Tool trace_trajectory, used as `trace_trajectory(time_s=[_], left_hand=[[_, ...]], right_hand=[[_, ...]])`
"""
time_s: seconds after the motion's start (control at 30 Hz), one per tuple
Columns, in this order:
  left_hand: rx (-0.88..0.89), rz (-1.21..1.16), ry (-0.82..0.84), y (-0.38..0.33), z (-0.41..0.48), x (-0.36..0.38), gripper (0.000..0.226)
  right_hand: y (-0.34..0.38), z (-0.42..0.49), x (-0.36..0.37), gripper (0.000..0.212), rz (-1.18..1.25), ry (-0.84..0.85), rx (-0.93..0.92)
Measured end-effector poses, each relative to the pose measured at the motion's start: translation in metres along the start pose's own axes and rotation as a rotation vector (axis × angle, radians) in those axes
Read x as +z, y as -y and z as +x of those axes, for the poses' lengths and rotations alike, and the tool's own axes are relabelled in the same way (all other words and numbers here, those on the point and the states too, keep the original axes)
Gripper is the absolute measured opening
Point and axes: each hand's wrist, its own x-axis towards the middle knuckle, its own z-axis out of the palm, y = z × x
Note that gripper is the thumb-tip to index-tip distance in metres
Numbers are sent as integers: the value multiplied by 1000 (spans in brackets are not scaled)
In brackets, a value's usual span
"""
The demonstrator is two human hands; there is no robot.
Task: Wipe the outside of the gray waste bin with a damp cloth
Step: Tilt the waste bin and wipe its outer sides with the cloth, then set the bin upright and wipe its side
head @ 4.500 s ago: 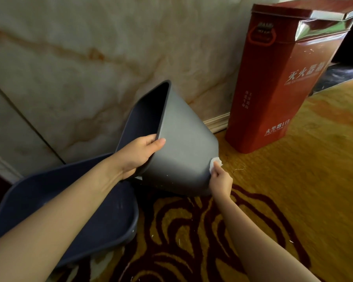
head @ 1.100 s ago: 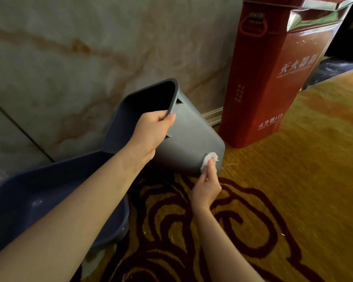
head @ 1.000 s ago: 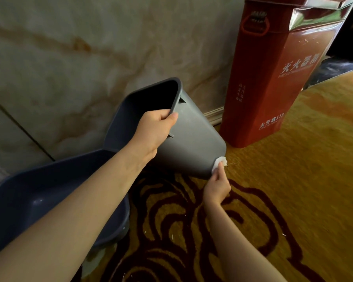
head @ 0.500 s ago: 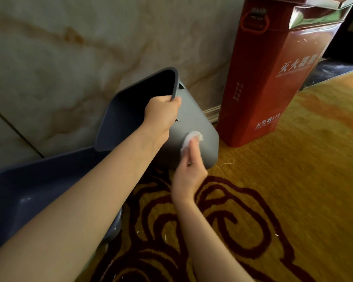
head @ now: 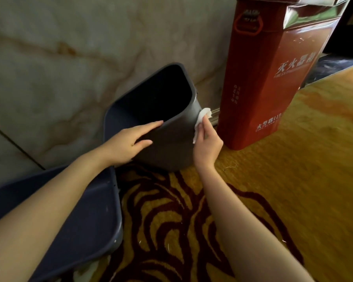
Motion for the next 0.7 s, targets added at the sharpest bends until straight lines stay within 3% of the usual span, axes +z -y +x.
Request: trace_trajectory(time_s=[0.13, 0.2, 0.33, 0.5, 0.63, 0.7], left_hand=[[-252, 3, -31, 36, -4, 16, 30], [-294, -1, -36, 46, -7, 20, 30], [-305, -32, -48, 48, -6, 18, 40], [-235, -19, -147, 37, 4, 20, 20], [-216, 68, -229, 28, 7, 20, 7], [-221, 136, -246, 21, 6, 20, 10]], right_hand=[[-38, 19, 2, 29, -87, 45, 238], [-56, 26, 2, 28, -143, 63, 320], [-86, 28, 5, 27, -165, 56, 507], [-100, 21, 13, 32, -118, 38, 861], [-83, 24, 14, 30, -27, 102, 931], [-66, 18, 10, 30, -15, 217, 832]])
